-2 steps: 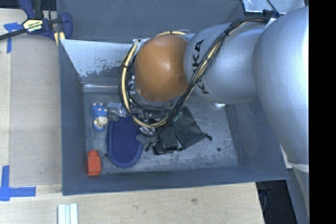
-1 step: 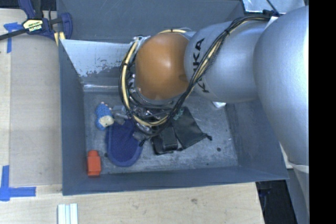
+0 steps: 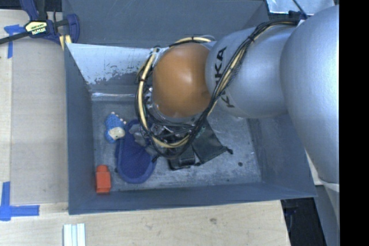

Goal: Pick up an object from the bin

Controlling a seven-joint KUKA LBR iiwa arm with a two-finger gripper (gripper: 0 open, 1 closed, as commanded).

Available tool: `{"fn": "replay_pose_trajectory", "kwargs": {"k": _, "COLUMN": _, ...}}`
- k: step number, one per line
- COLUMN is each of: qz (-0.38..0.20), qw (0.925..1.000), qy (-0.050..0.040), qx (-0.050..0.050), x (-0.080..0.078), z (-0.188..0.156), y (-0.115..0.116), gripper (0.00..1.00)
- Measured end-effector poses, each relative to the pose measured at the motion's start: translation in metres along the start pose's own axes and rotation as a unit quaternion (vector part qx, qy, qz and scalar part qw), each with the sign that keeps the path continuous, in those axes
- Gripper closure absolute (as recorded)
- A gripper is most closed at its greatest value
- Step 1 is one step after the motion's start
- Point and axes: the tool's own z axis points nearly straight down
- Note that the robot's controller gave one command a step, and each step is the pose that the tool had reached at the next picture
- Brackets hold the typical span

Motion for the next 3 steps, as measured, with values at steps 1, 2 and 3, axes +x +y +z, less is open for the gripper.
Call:
{"fn": "replay_pose_trajectory", "kwargs": {"k": 1, "qz": -0.011, "qw": 0.9999, "qy": -0.0045, "qx": 0.001, "x": 0.007, "z": 0.0, "y": 0.012, "gripper": 1.0}}
{"fn": "replay_pose_trajectory", "kwargs": {"k": 2, "qz": -0.023, "qw": 0.9997, "qy": 0.0031, "qx": -0.007, "x": 0.01, "z": -0.075, "y": 0.043, "gripper": 1.0}}
{"fn": "replay_pose_trajectory", "kwargs": {"k": 3, "qz": -0.022, "qw": 0.9997, "qy": 0.0038, "qx": -0.007, "x": 0.021, "z": -0.131, "y": 0.04, "gripper": 1.0}}
